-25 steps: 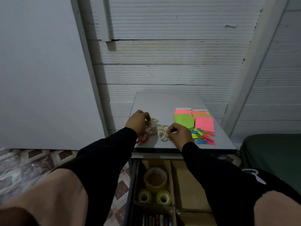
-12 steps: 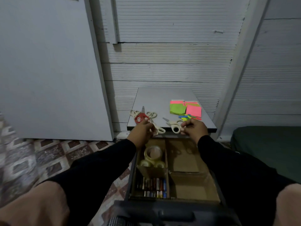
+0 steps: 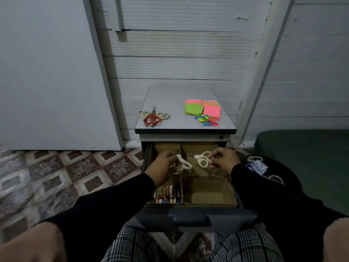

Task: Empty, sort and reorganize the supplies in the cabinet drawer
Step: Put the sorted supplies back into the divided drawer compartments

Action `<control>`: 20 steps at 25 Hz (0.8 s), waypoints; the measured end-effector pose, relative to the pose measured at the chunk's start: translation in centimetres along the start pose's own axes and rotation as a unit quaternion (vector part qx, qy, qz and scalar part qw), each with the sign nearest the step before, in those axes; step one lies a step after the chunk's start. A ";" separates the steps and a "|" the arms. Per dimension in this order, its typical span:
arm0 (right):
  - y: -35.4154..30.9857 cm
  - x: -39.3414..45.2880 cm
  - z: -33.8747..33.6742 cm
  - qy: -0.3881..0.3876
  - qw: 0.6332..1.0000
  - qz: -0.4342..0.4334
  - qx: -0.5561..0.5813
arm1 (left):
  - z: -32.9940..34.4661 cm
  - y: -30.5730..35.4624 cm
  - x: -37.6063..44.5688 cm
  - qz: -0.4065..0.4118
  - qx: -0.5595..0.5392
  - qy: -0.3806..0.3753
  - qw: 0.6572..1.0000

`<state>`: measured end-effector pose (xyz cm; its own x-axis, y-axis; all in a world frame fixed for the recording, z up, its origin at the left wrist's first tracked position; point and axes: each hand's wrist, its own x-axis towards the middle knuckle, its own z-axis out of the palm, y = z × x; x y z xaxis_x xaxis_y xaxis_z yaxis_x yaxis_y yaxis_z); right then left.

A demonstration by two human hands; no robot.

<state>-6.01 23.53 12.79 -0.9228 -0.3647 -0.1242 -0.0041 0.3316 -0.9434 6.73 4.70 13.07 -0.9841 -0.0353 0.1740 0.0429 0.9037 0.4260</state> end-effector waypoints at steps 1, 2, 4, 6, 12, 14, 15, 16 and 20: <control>0.6 0.1 0.1 0.004 1.000 0.017 -0.005 | 0.3 -0.3 0.0 0.004 -0.002 -0.004 1.000; 1.3 0.3 0.3 0.011 0.999 0.035 -0.006 | 0.6 -0.5 0.0 0.006 -0.002 -0.010 1.000; 2.4 0.9 1.0 0.027 0.998 0.063 -0.003 | 0.9 -1.0 0.3 0.009 -0.003 -0.019 1.000; 3.0 1.6 2.0 0.027 0.996 0.085 0.012 | 0.9 -1.4 0.6 0.012 -0.001 -0.021 1.000; 4.1 5.8 5.7 0.050 0.982 0.173 0.057 | 1.1 -4.0 1.2 0.001 0.036 -0.044 0.998; 4.7 6.9 6.7 0.061 0.975 0.199 0.078 | 1.2 -4.7 1.1 -0.003 0.031 -0.038 0.999; 5.0 7.3 7.1 0.065 0.971 0.216 0.083 | 1.2 -5.0 1.1 -0.005 0.028 -0.033 0.999; 5.4 7.8 7.5 0.064 0.968 0.231 0.073 | 1.2 -5.2 1.0 -0.004 0.025 -0.027 0.999; 6.1 9.0 7.9 -0.024 0.958 0.283 -0.045 | 1.6 -5.9 0.8 0.000 0.009 -0.022 1.000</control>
<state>-11.25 15.40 3.48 -0.7687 -0.1437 -0.6233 0.4561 0.5601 -0.6916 5.42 0.06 9.27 -0.9908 -0.0176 0.1338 0.0393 0.9110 0.4106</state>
